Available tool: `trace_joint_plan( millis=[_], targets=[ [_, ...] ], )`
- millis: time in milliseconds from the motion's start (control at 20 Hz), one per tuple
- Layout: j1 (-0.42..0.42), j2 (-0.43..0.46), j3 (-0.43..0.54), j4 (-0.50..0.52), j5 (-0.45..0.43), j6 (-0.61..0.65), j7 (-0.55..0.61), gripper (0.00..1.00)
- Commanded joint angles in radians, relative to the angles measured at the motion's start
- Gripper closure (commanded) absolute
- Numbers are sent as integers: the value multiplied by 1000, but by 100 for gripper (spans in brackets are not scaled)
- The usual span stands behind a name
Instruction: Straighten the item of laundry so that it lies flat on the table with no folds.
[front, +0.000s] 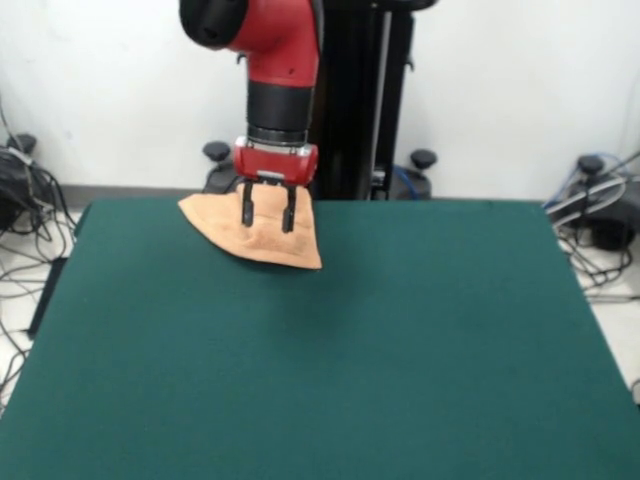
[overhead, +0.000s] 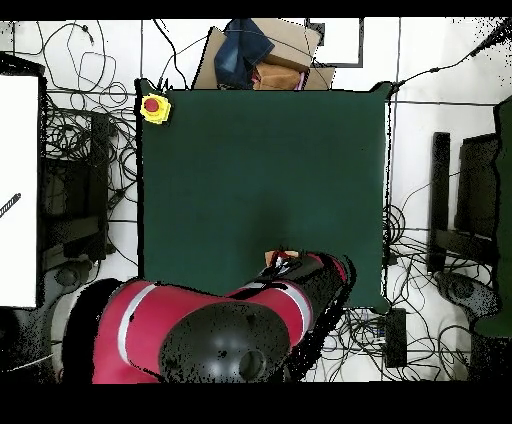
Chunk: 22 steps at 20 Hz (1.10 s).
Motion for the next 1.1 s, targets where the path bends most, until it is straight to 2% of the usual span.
trace_joint_plan(
  millis=[50, 300, 600, 700, 750, 950, 1100],
  targets=[
    [-31, 26, 183, -106, -82, 9, -6, 0],
    [-25, 26, 163, -94, -83, 83, -11, 0],
    [-36, 29, 191, -98, -114, 86, 14, 0],
    [-77, 0, 265, -79, -209, 167, 111, 0],
    [-90, -16, 281, -68, -231, 207, 122, 0],
    [-134, -45, 314, -51, -311, 294, 110, 0],
    [-159, -43, 308, -50, -292, 307, 52, 0]
  ],
)
